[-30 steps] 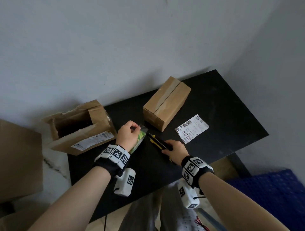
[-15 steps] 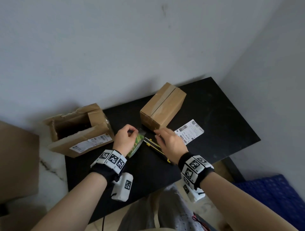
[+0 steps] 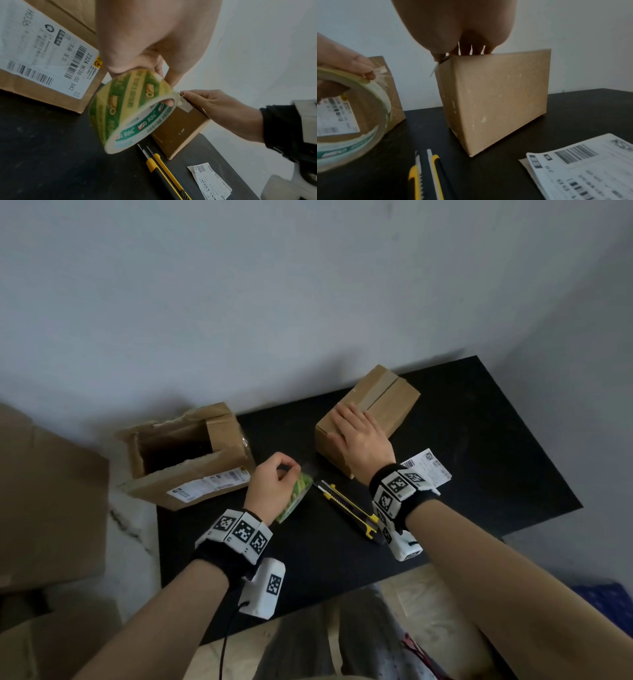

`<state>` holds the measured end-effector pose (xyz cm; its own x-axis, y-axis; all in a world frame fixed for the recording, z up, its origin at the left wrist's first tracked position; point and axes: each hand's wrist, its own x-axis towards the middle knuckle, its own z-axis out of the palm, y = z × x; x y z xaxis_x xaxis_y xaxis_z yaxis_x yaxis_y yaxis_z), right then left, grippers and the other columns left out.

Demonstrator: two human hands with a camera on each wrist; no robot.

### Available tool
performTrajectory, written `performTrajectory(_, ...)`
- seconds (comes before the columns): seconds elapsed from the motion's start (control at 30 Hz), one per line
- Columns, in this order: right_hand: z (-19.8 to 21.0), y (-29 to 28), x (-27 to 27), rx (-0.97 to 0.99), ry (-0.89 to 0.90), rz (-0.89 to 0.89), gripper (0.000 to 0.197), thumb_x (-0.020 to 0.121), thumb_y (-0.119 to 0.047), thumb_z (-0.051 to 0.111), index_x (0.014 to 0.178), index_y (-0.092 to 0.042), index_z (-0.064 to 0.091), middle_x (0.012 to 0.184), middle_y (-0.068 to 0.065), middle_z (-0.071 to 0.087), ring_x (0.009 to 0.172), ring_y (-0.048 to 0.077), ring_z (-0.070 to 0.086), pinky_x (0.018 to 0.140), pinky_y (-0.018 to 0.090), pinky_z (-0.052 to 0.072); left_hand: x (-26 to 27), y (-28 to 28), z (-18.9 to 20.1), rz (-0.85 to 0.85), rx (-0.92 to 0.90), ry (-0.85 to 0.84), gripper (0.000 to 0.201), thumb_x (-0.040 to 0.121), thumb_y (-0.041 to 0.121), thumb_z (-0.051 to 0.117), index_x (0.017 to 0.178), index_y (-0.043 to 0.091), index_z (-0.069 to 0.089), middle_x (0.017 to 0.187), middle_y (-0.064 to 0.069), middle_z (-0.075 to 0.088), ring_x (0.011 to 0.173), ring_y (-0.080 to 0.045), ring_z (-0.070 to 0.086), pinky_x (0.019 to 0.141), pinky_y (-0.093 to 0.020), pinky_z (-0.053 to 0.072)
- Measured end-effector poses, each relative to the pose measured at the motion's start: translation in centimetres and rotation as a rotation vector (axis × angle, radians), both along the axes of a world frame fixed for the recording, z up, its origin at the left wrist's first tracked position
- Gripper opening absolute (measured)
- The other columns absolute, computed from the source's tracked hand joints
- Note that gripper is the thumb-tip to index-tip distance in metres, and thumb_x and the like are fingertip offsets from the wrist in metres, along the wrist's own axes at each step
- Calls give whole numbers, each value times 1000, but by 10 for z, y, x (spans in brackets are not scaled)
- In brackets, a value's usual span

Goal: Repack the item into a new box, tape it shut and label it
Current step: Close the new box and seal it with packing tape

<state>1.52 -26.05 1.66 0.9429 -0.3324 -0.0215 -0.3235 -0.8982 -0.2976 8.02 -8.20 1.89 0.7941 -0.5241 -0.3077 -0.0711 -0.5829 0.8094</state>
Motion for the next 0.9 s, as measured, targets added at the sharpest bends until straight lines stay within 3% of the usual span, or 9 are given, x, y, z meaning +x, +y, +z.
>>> performTrajectory(0.23,6,-14,-20,-115,84,218,63,96,-38,45,148,-15,19,157,2,17,145,19,11,117,37,3,-3,-9,5,-53,-61,55,8,92,16,56,98,21,57,95,7,58,87,-2,57,69,-17,45)
performTrajectory(0.4,10,-23,-34,-155,46,334,61,92,-29,56,145,-13,31,152,5,30,143,24,22,116,46,11,-6,-16,16,-164,-114,173,15,90,7,55,101,16,57,98,3,61,90,-6,61,68,-18,44)
performTrajectory(0.57,15,-25,-44,11,106,283,73,85,-10,63,147,-19,25,156,-3,21,145,16,14,116,34,3,-6,-18,29,-258,-158,229,21,88,1,53,100,18,56,97,-2,64,90,-10,63,74,-24,50)
performTrajectory(0.63,20,-20,-47,177,59,164,63,84,-8,60,141,-18,37,151,-2,33,140,16,27,118,36,19,-4,-18,33,-281,-164,224,23,88,1,54,96,23,56,95,0,64,91,-11,63,76,-27,51)
performTrajectory(0.7,30,-11,-49,315,-11,-7,41,88,-13,54,128,-17,52,135,0,51,123,16,49,103,33,42,-3,-18,39,-308,-160,211,22,88,3,55,97,23,55,93,1,64,90,-12,63,75,-26,50)
performTrajectory(0.73,35,-5,-49,380,-42,-77,30,90,-18,53,120,-17,58,123,0,58,110,14,56,92,27,47,-3,-18,41,-326,-155,203,21,89,3,55,99,22,55,92,1,64,89,-12,63,74,-25,50)
performTrajectory(0.83,46,10,-48,564,-116,-180,19,89,-30,60,98,-15,68,95,-2,67,84,4,60,70,11,43,-3,-19,48,-388,-165,169,22,88,3,55,102,19,55,93,-4,65,90,-16,65,76,-28,52)
performTrajectory(0.9,48,17,-50,649,-135,-218,12,86,-30,65,88,-19,69,83,-8,66,76,-1,60,62,10,42,-3,-19,52,-423,-178,147,22,88,2,56,100,20,55,90,-6,66,87,-17,66,73,-27,52)
